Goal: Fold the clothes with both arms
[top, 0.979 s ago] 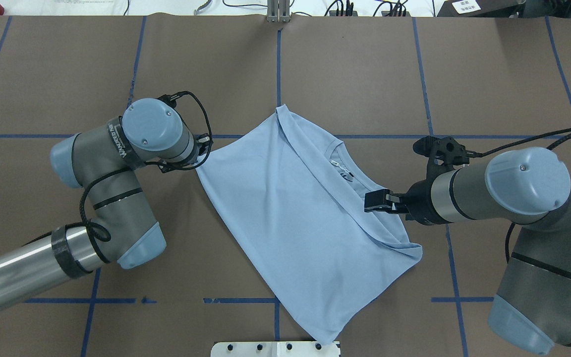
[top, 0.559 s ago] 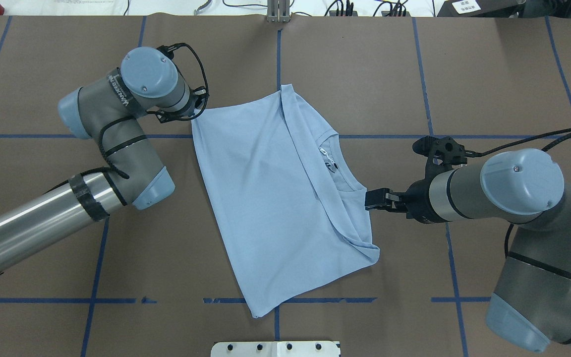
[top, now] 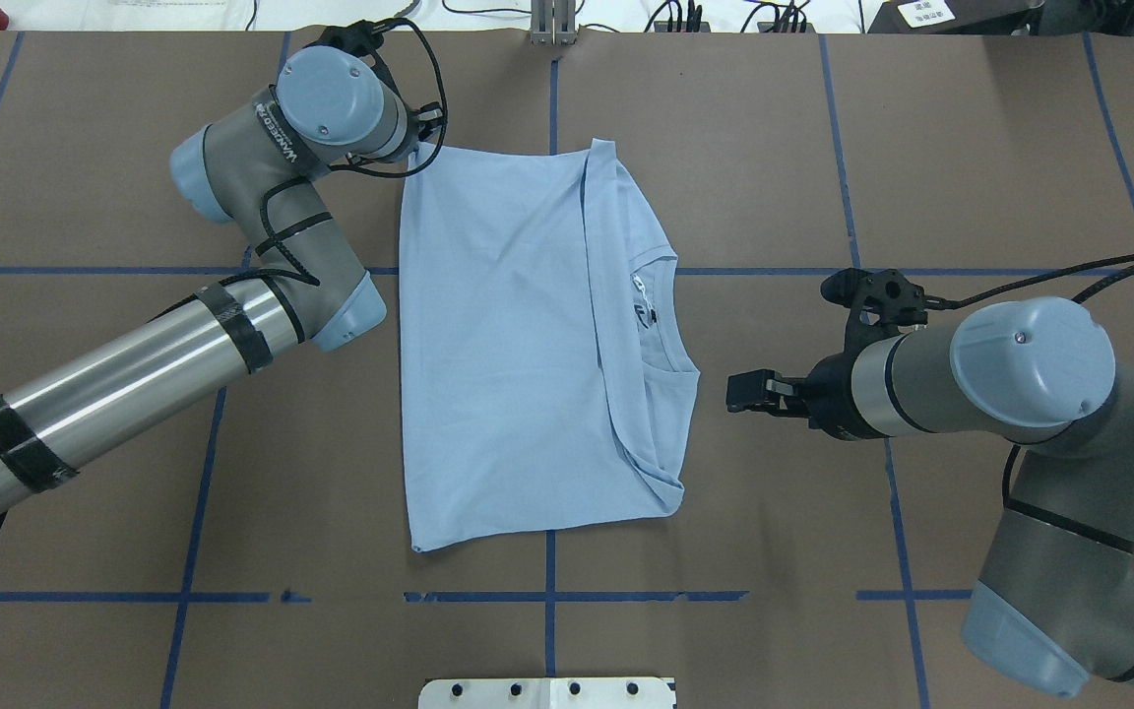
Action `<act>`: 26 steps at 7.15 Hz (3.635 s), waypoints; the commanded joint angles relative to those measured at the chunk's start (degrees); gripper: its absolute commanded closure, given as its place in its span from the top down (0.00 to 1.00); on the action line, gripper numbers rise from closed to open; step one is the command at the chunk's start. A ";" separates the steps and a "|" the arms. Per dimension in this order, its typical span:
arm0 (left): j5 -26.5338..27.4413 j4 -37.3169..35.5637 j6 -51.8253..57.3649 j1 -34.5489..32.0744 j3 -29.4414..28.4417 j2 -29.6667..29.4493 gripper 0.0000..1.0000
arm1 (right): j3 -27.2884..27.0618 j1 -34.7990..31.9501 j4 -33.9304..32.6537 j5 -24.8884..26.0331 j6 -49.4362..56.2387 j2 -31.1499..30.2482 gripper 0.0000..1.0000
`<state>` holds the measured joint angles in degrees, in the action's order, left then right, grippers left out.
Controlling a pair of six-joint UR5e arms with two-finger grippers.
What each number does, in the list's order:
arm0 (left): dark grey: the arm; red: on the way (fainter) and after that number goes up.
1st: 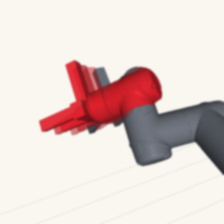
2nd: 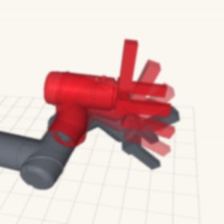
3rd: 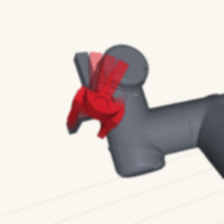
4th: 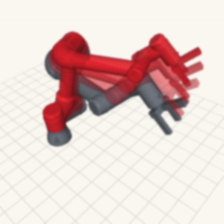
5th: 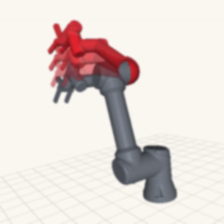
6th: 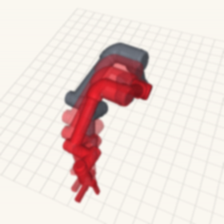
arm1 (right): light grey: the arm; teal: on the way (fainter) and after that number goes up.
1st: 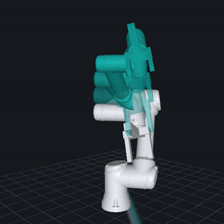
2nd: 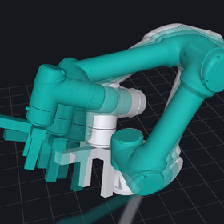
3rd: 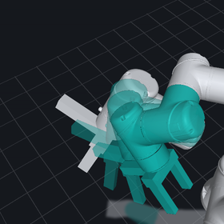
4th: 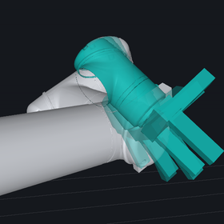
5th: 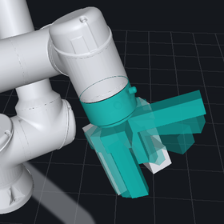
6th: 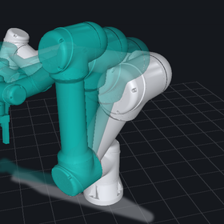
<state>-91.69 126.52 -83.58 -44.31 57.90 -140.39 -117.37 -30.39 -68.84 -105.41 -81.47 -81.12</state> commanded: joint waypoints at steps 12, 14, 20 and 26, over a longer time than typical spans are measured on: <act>-12.63 -5.58 14.06 -2.36 24.10 16.90 1.00 | 12.87 7.97 -10.96 10.66 29.83 20.21 1.00; -12.63 -5.50 14.06 -2.36 24.19 16.82 1.00 | 13.65 9.64 -10.88 11.54 35.50 20.13 1.00; -12.63 -5.14 13.97 -2.19 23.92 16.90 1.00 | 18.40 10.87 -4.02 12.51 35.59 20.30 0.38; -12.55 -4.97 13.88 -2.10 23.83 16.82 1.00 | 17.62 10.53 -4.19 12.24 35.25 20.22 0.00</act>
<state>-104.31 121.48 -69.63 -46.44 81.74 -123.57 -99.36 -19.64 -73.03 -93.12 -45.94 -60.92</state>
